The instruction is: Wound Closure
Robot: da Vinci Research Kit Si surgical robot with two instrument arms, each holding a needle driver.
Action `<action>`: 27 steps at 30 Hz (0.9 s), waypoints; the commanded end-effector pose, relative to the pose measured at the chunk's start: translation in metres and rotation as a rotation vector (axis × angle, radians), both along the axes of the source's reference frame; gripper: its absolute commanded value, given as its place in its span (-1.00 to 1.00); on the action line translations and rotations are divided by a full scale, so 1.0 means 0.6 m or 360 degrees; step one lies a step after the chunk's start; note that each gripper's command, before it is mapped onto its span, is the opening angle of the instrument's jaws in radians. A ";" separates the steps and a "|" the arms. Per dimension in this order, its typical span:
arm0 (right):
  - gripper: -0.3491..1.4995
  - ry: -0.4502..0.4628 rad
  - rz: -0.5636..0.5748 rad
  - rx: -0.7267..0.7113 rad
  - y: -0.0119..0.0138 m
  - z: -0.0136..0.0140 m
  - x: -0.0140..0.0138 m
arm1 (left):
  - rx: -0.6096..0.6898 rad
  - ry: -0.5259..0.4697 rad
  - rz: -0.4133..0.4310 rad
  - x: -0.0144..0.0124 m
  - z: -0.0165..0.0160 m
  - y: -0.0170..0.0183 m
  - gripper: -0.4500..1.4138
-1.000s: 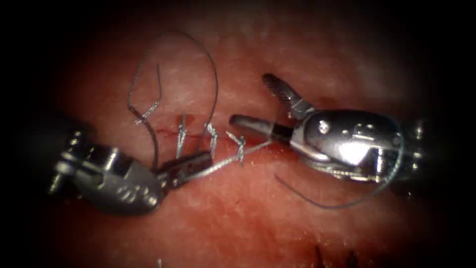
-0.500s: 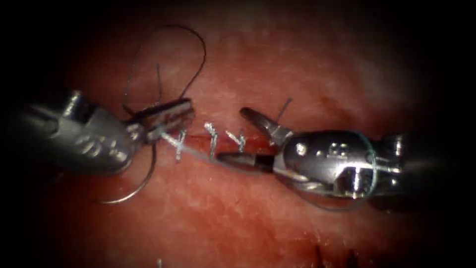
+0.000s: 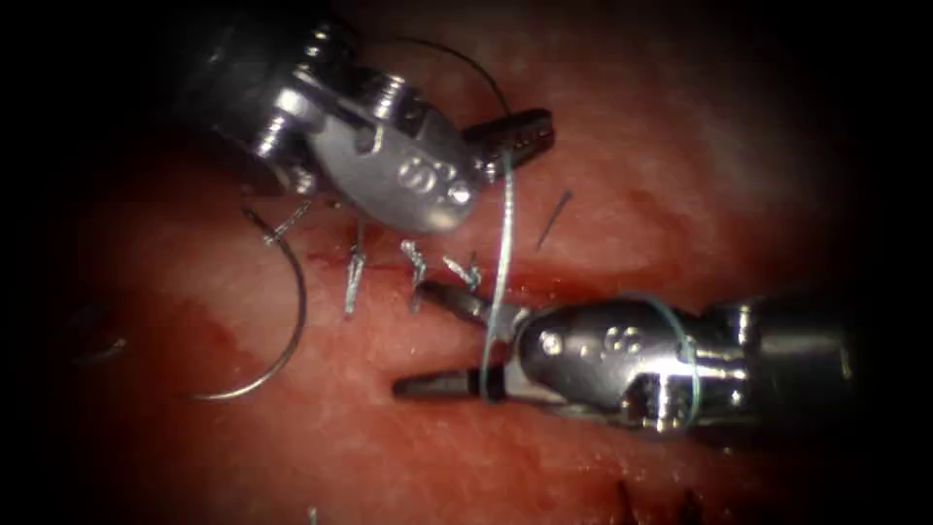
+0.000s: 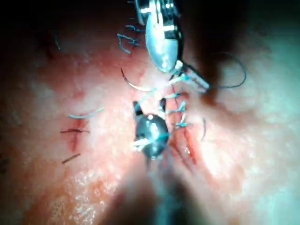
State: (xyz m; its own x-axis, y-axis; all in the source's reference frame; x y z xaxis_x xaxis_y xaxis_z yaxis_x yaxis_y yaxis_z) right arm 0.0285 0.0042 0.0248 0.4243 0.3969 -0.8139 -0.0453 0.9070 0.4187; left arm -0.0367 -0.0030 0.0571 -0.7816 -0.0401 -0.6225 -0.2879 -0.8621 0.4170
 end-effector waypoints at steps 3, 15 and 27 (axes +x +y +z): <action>0.36 0.0136 0.0009 0.0021 -0.0013 0.0007 0.0011 | 0.0000 0.0021 0.0016 -0.0013 0.0047 -0.0017 -1.00; 0.31 0.0586 0.0143 0.0122 0.0019 -0.0017 -0.0002 | 0.0007 0.0055 0.0065 0.0011 0.0121 -0.0040 -1.00; 0.29 0.0759 0.0307 0.0151 0.0052 -0.0047 -0.0024 | 0.0012 0.0068 0.0076 0.0018 0.0135 -0.0085 -1.00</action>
State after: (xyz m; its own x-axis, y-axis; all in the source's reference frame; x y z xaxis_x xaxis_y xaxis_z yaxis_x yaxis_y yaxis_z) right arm 0.0264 0.0083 0.0215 -0.0754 0.5114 -0.8560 -0.0025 0.8584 0.5131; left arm -0.0350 -0.0077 0.0647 -0.8045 -0.0728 -0.5894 -0.2298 -0.8770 0.4220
